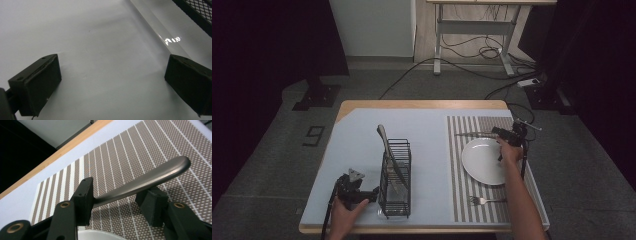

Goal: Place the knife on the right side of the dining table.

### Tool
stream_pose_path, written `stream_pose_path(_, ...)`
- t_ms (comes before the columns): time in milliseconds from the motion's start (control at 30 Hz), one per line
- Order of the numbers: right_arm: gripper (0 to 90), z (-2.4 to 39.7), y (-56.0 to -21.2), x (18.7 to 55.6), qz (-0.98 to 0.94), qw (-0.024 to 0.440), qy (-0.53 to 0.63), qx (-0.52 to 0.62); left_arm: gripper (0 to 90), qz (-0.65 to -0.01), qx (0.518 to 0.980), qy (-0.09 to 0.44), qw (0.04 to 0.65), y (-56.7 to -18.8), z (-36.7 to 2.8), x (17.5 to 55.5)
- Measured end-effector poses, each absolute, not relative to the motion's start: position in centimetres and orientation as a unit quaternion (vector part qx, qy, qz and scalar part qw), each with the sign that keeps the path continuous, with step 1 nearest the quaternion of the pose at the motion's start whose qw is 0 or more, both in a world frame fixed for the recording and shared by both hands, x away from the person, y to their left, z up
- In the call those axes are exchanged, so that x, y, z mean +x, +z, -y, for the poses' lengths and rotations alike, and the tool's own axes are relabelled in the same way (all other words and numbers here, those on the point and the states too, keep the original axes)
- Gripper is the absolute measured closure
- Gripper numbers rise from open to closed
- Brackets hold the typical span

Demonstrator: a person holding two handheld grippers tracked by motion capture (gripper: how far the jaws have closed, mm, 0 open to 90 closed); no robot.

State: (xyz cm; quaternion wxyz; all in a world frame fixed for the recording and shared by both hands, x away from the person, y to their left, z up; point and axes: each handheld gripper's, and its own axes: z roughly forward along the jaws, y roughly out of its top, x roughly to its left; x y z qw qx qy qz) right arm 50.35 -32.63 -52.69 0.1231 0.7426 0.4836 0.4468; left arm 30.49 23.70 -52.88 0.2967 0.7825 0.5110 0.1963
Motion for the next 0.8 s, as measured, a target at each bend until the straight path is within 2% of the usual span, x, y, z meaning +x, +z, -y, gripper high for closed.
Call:
stream_pose_path(300,46.7,32.5,-52.4,50.1,-0.5,0.112,0.436,0.739,0.1,-0.511,0.782,0.197,0.297,-52.9,-23.7,30.5)
stream_pose_path(533,44.0,31.8,-51.1,50.0,-0.523,0.153,0.451,0.707,0.1,-0.511,0.782,0.196,0.297,-52.9,-23.7,30.5)
stream_pose_path(800,42.4,30.0,-50.3,51.2,-0.562,0.168,0.436,0.682,0.1,-0.511,0.782,0.196,0.297,-52.9,-23.7,30.5)
